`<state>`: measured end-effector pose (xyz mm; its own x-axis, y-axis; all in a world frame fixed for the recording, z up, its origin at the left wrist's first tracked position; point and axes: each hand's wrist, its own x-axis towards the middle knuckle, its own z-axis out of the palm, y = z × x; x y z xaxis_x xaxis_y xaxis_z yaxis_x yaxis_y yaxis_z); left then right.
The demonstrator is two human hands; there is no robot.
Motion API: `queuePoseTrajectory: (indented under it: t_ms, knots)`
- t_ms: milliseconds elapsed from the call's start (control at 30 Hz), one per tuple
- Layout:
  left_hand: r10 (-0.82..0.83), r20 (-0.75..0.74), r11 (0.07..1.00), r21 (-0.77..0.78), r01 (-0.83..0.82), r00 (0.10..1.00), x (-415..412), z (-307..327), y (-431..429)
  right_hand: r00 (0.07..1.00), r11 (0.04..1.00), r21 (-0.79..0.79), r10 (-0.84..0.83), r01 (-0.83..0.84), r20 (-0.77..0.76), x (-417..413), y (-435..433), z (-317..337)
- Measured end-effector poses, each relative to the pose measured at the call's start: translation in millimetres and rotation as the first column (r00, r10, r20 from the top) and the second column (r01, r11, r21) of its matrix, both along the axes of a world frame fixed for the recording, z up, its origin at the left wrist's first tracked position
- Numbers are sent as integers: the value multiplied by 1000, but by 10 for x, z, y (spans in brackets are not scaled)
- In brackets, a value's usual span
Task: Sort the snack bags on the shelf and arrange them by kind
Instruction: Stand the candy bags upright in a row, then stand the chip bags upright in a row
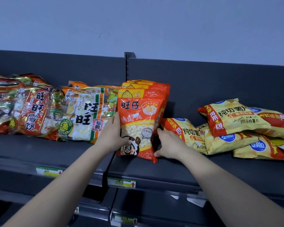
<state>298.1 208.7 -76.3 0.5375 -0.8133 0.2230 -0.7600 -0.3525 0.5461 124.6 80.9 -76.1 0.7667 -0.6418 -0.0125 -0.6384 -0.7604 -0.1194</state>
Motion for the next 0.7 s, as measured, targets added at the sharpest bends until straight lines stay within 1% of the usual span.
queuePoseTrajectory:
  t_ms: [67,167,267,367,433,500,700]
  knots:
    - [44,141,999,10,-46,989,-121,50,30,999,997,-75,21,-23,-29,-82,23,54]
    - [65,359,997,14,-75,931,-268,108,40,999,987,-153,33,-39,-41,-212,34,114]
    - [30,500,997,44,-60,865,-418,171,29,999,979,-201,32,-38,-31,-332,49,188]
    - [-8,634,997,60,-38,774,-536,241,-33,999,969,-247,6,-15,-38,-441,48,276]
    - [-45,673,997,71,-4,739,-611,278,-91,999,962,-273,-25,14,-38,-518,33,326]
    - [-92,686,995,95,36,722,-689,318,-149,997,959,-280,-61,49,-36,-607,15,368]
    - [-205,674,978,166,125,709,-924,313,-364,987,940,-315,-155,132,-49,-884,-83,473]
